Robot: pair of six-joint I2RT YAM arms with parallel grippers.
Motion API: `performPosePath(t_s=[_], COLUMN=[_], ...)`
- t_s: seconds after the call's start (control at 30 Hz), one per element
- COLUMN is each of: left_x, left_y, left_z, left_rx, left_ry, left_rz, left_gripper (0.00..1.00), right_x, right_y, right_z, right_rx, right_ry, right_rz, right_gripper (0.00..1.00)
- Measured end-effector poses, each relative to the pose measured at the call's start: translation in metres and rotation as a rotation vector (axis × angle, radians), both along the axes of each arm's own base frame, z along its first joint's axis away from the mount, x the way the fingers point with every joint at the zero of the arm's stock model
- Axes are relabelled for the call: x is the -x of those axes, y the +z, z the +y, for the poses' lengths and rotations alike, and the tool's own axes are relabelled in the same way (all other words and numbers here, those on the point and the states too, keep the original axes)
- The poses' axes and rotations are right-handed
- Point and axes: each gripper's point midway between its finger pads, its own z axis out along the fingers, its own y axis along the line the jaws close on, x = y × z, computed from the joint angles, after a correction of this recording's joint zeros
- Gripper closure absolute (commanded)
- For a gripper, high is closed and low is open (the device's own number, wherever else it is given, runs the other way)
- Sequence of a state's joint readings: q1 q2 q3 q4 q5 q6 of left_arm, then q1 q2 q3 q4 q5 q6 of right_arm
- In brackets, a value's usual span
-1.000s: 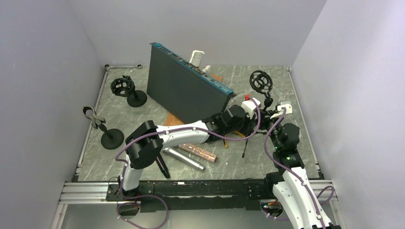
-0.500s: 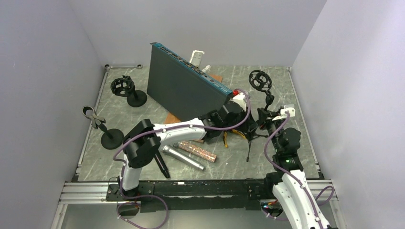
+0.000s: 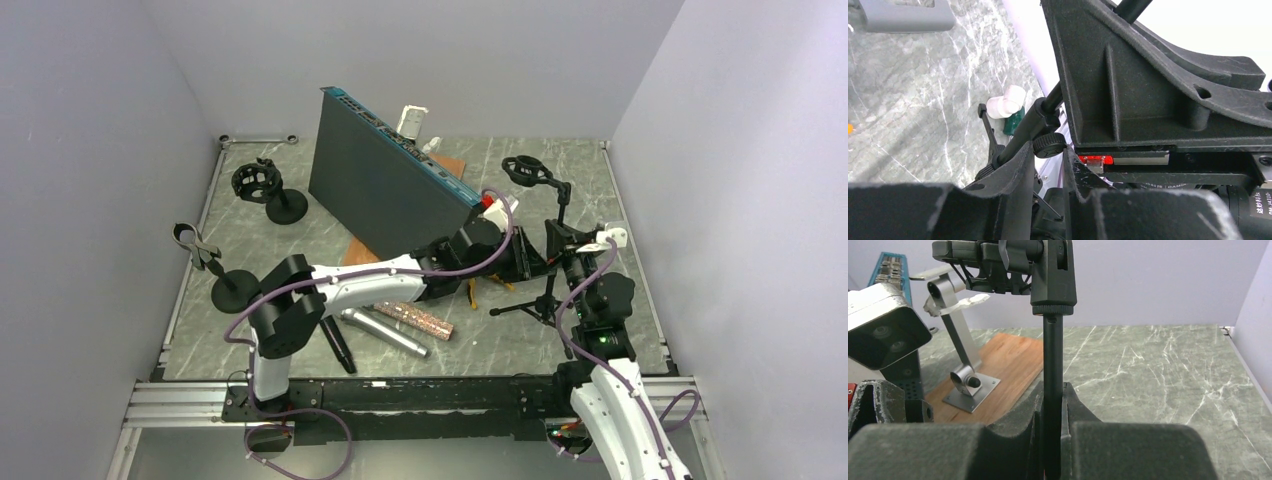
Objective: Remove the microphone from the stand
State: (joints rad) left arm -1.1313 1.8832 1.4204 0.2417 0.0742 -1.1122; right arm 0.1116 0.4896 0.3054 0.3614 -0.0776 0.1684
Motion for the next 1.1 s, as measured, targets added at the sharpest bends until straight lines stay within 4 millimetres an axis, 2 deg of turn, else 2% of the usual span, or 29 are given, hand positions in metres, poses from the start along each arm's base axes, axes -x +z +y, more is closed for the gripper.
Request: performPosePath(t_s=[0.03,0.17,0.27,0.33,0.43,0.63,0.73,0.9,1.0,1.1], left_x=[-0.001,-0.004,-0.012,-0.018,-0.027,-0.037,-0.035,-0.018,-0.011,-0.005], left_y=[-0.001,-0.011,-0.028,-0.035,-0.041,-0.031,-0.007,0.037,0.046,0.043], left_z=[-0.001,-0.004,-0.002,0.004,0.012,0.021,0.023,0.02,0.017,0.016], left_rx=[-0.002,-0.059,-0.167,-0.226,-0.294,-0.354,-0.308,-0.221,-0.198,-0.216], left_ry=[-0.009,-0.05,-0.066,-0.071,-0.081,-0.099,-0.107,-0.135,-0.156,-0.176], left_rz=[0.0,-0.001,-0.053,-0.099,-0.181,-0.392,-0.51,-0.678,-0.724,-0.753], left_gripper=[0.94,0.58,0.37,0.29,0.27,0.39,0.39,0.37,0.36,0.39], right_x=[0.0,-0.002,-0.003,-0.004,-0.005,-0.006,-0.005,-0.004,-0.003,-0.004], right_y=[0.0,-0.011,-0.023,-0.027,-0.029,-0.043,-0.05,-0.048,-0.045,-0.041], right_z=[0.0,-0.005,-0.008,-0.009,-0.009,-0.008,-0.002,0.0,-0.002,-0.004], right_rx=[0.0,0.005,0.014,0.017,0.02,0.028,0.035,0.031,0.015,-0.013], right_ry=[-0.002,-0.027,-0.041,-0.045,-0.047,-0.043,-0.01,0.001,-0.014,-0.029], right_rz=[0.001,0.024,0.048,0.058,0.06,0.093,0.105,0.1,0.095,0.095], right_gripper=[1.0,1.0,1.0,1.0,1.0,1.0,1.0,1.0,1.0,1.0])
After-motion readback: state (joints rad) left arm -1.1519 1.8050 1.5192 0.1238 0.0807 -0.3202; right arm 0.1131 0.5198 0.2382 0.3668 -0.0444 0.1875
